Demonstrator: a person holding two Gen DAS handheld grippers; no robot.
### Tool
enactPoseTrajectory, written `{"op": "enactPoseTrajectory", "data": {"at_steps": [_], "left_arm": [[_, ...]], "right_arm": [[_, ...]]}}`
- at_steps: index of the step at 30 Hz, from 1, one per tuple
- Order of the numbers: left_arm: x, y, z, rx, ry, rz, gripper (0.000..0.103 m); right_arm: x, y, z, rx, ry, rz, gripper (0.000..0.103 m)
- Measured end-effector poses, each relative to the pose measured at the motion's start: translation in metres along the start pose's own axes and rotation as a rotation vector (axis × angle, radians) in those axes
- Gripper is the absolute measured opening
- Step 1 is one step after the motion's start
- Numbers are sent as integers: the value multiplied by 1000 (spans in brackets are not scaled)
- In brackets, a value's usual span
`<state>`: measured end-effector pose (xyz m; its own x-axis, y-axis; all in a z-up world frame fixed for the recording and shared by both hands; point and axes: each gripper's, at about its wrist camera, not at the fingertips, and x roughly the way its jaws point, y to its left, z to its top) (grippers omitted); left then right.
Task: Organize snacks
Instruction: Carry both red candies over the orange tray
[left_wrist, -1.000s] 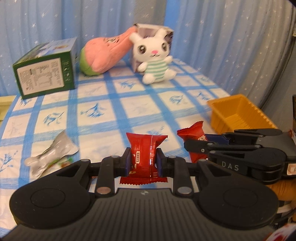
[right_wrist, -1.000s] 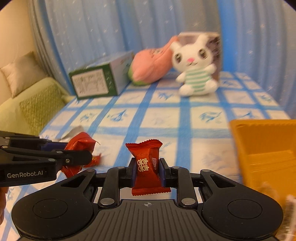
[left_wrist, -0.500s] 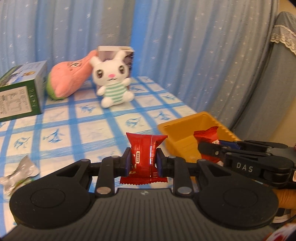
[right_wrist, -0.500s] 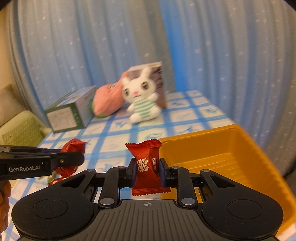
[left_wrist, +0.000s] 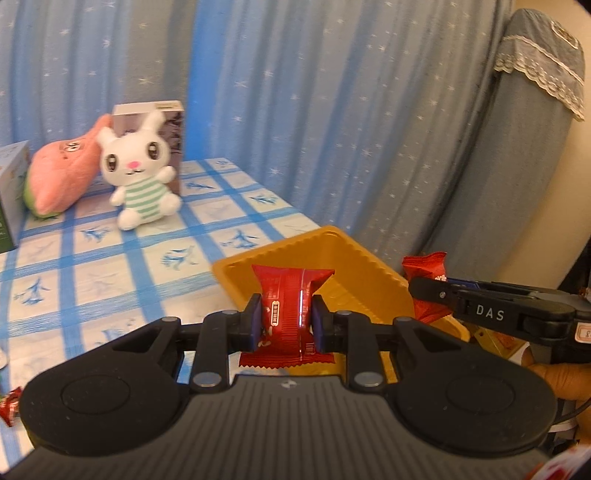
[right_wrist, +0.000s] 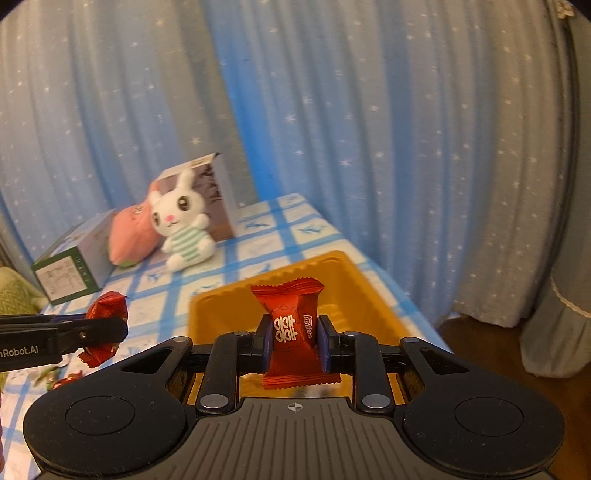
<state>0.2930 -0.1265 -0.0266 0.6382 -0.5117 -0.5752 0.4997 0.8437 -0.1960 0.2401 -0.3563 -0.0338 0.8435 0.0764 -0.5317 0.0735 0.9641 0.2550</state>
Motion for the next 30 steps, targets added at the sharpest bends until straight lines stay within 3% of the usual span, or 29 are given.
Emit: {"op": "enactPoseTrajectory", "data": {"at_steps": [10, 22, 25, 30], "left_arm": [[30, -36, -4, 37, 35, -58, 24], [50, -52, -10, 51, 60, -79, 24], [57, -54, -10, 51, 78, -86, 35], [56, -50, -12, 66, 82, -58, 36]], "right_arm": [[-4, -27, -5, 22, 25, -29, 25], [-2, -40, -5, 49, 38, -28, 25], [-2, -40, -5, 50, 39, -28, 25], [2, -42, -5, 60, 44, -26, 25]]}}
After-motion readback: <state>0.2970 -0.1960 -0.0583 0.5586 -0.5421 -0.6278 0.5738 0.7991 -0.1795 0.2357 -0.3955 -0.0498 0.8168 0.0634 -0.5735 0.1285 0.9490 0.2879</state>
